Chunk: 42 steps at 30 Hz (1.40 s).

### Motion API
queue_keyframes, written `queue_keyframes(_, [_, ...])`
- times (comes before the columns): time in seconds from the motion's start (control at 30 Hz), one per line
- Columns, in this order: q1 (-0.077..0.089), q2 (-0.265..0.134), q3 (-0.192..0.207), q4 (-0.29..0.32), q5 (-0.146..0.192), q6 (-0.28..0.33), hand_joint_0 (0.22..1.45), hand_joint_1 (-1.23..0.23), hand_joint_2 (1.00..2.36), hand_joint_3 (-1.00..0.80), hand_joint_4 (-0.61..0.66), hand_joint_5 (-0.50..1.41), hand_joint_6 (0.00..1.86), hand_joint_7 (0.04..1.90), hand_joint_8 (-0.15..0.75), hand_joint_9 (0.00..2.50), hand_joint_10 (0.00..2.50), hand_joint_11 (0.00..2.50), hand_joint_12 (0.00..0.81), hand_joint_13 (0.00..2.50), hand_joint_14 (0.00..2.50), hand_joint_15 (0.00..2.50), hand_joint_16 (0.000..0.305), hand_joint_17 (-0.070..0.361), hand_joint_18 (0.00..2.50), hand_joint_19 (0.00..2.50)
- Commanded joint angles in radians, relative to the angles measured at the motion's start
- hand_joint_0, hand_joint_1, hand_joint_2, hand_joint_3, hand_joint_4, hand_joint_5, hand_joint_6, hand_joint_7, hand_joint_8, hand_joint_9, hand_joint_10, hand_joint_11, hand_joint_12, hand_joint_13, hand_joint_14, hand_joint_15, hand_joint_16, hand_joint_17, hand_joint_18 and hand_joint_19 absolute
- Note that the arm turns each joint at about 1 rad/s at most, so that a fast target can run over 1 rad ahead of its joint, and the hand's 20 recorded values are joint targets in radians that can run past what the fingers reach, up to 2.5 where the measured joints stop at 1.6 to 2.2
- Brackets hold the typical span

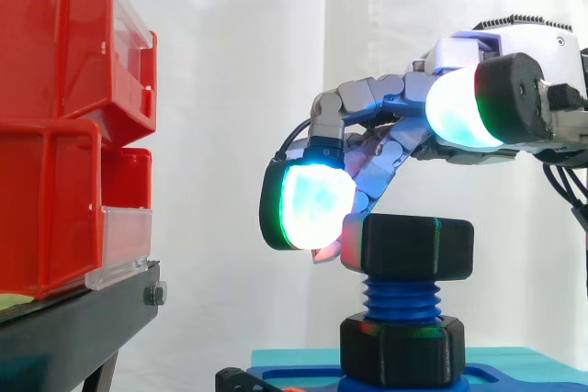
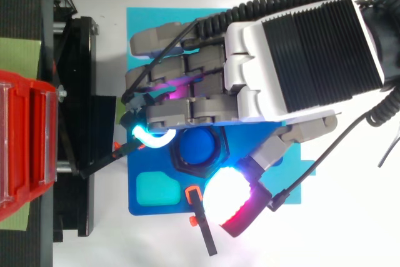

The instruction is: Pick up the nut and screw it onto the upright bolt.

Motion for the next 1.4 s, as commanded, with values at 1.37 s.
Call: queue_keyframes(1.37, [-0.068, 0.002, 0.000, 0.003, -0.088, 0.000, 0.54, -0.25, 1.00, -0.50, 0.02, 0.04, 0.73, 1.08, 0.180, 1.68, 0.01, 0.18, 0.090, 1.22, 0.00, 0.02, 0.002, 0.004, 0.82, 0.13])
